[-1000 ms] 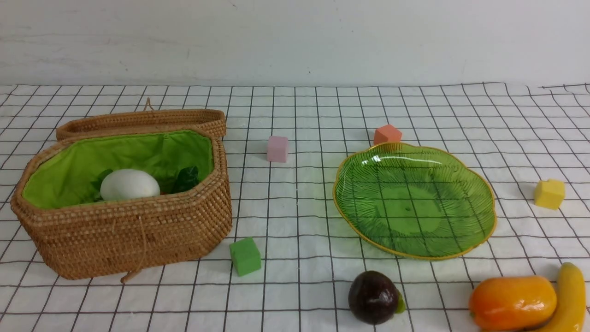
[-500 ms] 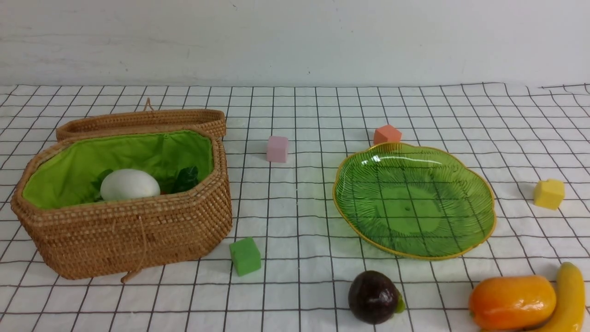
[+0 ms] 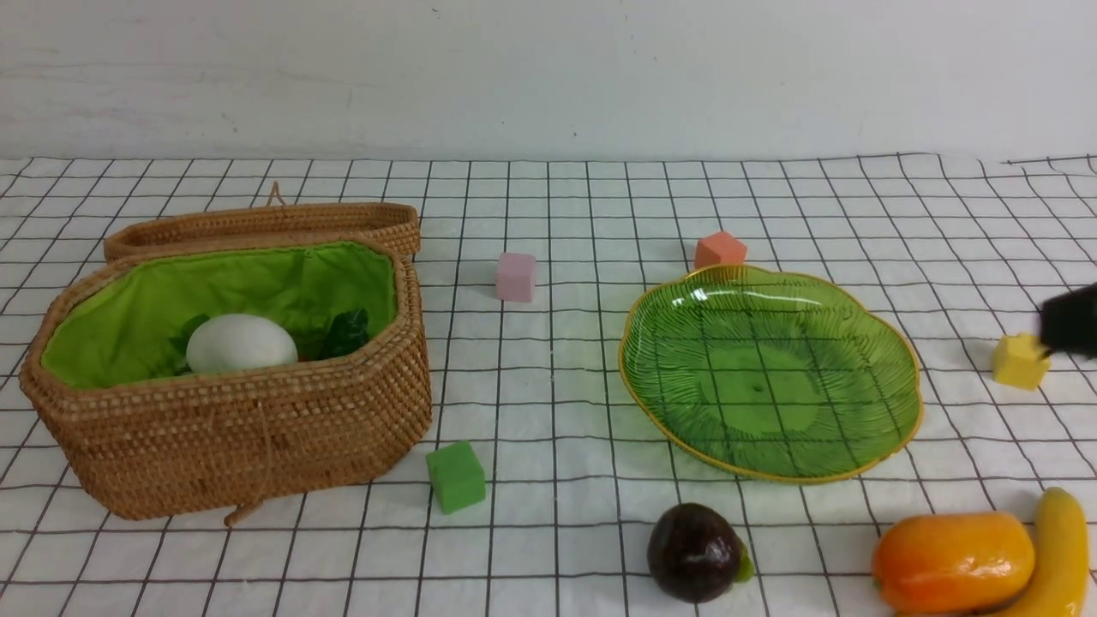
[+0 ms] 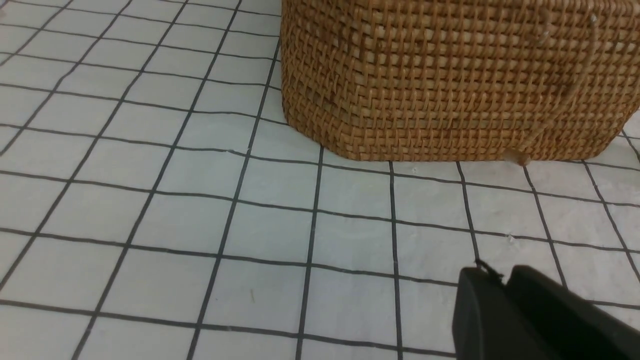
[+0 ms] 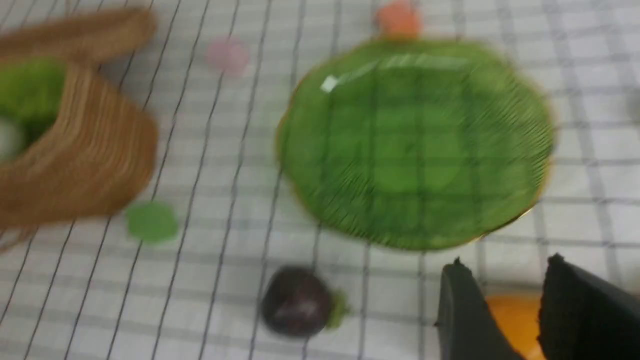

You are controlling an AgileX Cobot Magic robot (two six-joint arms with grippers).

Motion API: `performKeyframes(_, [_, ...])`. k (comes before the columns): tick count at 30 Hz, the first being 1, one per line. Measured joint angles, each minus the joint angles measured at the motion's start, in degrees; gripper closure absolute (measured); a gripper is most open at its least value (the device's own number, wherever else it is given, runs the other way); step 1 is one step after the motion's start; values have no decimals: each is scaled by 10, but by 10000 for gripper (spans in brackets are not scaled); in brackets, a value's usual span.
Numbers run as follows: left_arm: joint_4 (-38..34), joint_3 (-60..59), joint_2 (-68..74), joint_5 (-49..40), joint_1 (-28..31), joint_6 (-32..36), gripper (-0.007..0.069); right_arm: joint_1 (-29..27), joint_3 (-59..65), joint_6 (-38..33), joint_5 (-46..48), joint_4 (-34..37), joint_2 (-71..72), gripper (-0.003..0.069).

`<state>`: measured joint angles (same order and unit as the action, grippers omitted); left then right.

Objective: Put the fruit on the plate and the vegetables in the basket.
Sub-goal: Use the right arm to grab a mangosteen and put it into the right plate

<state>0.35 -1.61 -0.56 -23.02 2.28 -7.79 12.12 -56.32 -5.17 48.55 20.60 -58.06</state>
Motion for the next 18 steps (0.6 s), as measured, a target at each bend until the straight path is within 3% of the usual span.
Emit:
performKeyframes(4, [0, 0, 0, 0, 0, 0, 557, 98, -2, -12, 5, -2, -80, 337])
performKeyframes(5, [0, 0, 0, 0, 0, 0, 557, 98, -2, -12, 4, -2, -85, 333])
performKeyframes(7, [0, 0, 0, 0, 0, 0, 557, 147, -12, -15, -5, -17, -156, 253])
performKeyframes(9, [0, 0, 0, 0, 0, 0, 557, 162, -17, -15, -15, -21, -182, 220])
performKeyframes(10, [0, 0, 0, 0, 0, 0, 557, 176, -21, -15, -43, -25, -225, 159])
performKeyframes(13, [0, 0, 0, 0, 0, 0, 554, 187, -23, -2, -96, -28, -285, 71])
performKeyframes(18, [0, 0, 0, 0, 0, 0, 551, 189, -24, -5, -140, -30, -357, 25])
